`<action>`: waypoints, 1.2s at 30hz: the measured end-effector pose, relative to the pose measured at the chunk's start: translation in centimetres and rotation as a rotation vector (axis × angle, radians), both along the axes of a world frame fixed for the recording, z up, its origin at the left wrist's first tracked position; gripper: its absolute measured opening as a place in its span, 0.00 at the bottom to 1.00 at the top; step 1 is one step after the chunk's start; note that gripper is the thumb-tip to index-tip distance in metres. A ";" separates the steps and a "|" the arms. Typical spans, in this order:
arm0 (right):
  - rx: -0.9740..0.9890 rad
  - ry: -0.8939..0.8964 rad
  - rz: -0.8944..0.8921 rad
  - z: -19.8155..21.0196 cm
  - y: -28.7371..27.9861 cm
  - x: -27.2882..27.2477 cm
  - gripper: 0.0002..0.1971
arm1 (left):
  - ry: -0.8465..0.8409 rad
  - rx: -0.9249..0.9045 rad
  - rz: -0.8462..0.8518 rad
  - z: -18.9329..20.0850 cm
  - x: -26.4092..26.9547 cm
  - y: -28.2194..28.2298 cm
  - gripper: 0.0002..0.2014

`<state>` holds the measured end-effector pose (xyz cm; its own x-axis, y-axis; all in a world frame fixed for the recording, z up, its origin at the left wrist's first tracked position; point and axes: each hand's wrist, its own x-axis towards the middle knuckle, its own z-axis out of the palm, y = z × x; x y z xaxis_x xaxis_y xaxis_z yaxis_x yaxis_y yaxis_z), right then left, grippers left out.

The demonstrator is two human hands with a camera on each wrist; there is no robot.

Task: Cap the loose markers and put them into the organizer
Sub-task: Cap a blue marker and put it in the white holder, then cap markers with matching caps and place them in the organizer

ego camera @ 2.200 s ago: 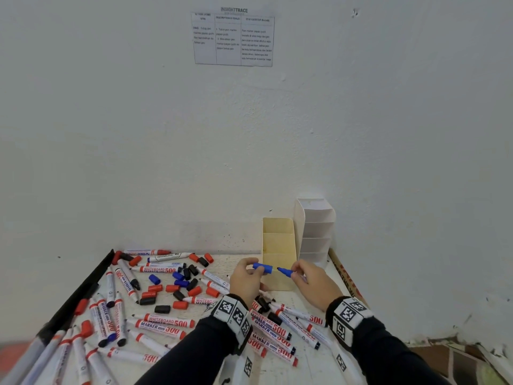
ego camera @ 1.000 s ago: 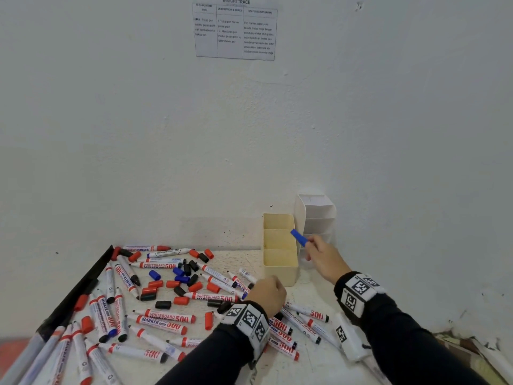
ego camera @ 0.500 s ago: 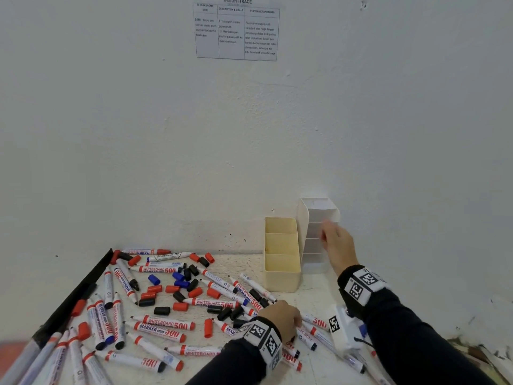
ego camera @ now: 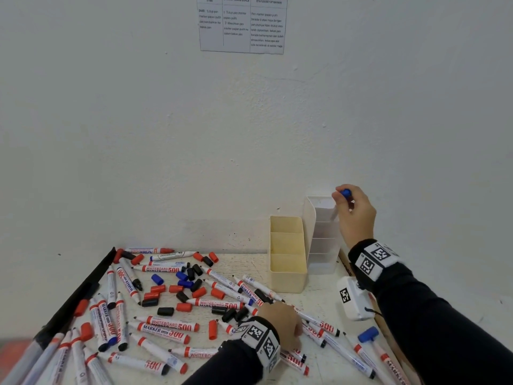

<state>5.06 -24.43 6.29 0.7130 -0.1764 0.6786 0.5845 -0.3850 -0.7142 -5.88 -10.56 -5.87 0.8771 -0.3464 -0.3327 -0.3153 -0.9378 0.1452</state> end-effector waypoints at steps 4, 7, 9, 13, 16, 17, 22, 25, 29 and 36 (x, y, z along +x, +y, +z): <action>-0.038 -0.037 -0.031 -0.7 0.2 0.2 0.07 | -0.056 -0.039 0.022 -0.1 0.1 0.5 0.13; -0.129 0.065 -0.035 -1.7 0.3 0.3 0.09 | -0.086 -0.110 0.060 -0.6 0.2 0.9 0.12; -0.138 0.123 -0.037 -2.4 0.3 0.3 0.09 | -0.120 -0.146 0.045 -1.0 0.3 1.0 0.13; -0.148 0.200 -0.032 -3.5 0.1 0.6 0.04 | -0.174 -0.062 -0.058 -0.9 0.9 0.7 0.17; -0.206 0.262 -0.018 -3.6 0.3 0.7 0.10 | -0.199 0.083 -0.114 -0.5 1.4 0.0 0.18; -0.231 0.272 -0.021 -3.5 0.4 0.7 0.12 | -0.203 0.117 -0.123 -0.4 1.4 -0.3 0.18; -0.254 0.279 -0.012 -3.8 0.3 0.8 0.11 | -0.244 0.191 -0.134 -0.7 1.6 -0.9 0.18; -0.295 0.260 -0.030 -4.2 0.1 0.6 0.15 | -0.317 0.131 -0.098 -0.6 1.5 -0.8 0.16; -0.268 0.111 -0.130 -4.6 0.4 -0.4 0.11 | -0.447 -0.153 0.040 1.0 1.5 -0.1 0.14; -0.392 0.230 0.198 -5.6 2.4 -3.8 0.09 | -0.476 -0.779 0.465 2.8 1.1 4.7 0.11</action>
